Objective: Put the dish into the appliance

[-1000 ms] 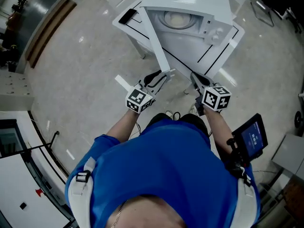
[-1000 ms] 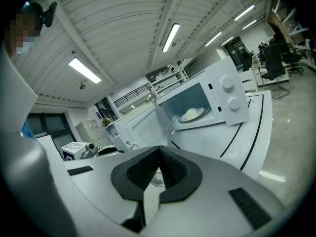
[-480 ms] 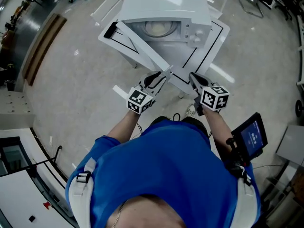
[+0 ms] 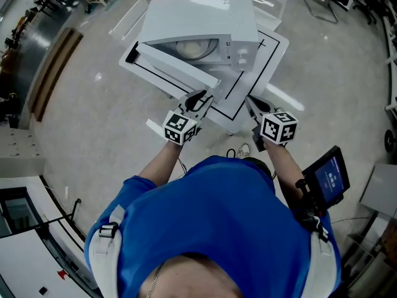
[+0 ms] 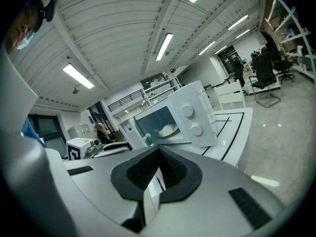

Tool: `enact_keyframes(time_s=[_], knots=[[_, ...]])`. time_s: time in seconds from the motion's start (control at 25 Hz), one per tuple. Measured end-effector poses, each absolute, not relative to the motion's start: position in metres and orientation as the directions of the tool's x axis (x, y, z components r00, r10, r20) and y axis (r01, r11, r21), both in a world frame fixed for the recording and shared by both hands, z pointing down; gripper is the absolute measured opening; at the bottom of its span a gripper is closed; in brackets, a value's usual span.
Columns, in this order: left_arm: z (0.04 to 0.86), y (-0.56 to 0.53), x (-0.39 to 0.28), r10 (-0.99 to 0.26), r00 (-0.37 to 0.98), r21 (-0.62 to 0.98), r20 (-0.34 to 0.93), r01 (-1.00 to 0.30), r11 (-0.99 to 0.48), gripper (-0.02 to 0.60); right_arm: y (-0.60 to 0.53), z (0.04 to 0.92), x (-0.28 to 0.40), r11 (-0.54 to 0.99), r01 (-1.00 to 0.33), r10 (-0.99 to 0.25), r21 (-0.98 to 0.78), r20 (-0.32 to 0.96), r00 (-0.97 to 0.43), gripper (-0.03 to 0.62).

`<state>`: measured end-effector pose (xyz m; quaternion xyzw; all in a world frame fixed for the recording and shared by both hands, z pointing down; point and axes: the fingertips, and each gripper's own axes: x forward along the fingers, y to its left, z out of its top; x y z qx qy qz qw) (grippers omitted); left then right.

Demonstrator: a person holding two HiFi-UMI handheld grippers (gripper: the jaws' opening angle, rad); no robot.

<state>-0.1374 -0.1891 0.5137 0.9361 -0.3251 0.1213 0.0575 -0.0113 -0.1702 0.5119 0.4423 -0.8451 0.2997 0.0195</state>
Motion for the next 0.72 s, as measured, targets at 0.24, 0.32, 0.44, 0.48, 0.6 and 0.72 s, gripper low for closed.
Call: enact_keyframes(time_s=[0.24, 0.32, 0.44, 0.48, 0.6, 0.72], knots=[[0.517, -0.224, -0.114, -0.611, 0.744, 0.035, 0.270, -0.641, -0.766, 0.118, -0.200, 0.512, 0.012, 0.440, -0.753, -0.734, -0.489, 0.287, -0.615, 0.002], [0.518, -0.233, -0.109, -0.617, 0.739, 0.038, 0.271, -0.648, -0.761, 0.118, -0.206, 0.513, 0.015, 0.444, -0.752, -0.732, -0.488, 0.286, -0.618, 0.002], [0.519, -0.243, -0.104, -0.625, 0.733, 0.042, 0.268, -0.657, -0.753, 0.118, -0.212, 0.513, 0.018, 0.452, -0.750, -0.730, -0.484, 0.283, -0.622, 0.002], [0.518, -0.245, -0.103, -0.627, 0.732, 0.043, 0.266, -0.659, -0.751, 0.118, -0.213, 0.512, 0.018, 0.454, -0.749, -0.729, -0.481, 0.282, -0.623, 0.002], [0.516, -0.252, -0.101, -0.635, 0.727, 0.047, 0.262, -0.667, -0.743, 0.118, -0.216, 0.509, 0.018, 0.462, -0.749, -0.727, -0.476, 0.280, -0.626, 0.002], [0.515, -0.265, -0.093, -0.641, 0.722, 0.054, 0.260, -0.674, -0.737, 0.118, -0.225, 0.508, 0.024, 0.467, -0.747, -0.726, -0.473, 0.278, -0.630, 0.002]])
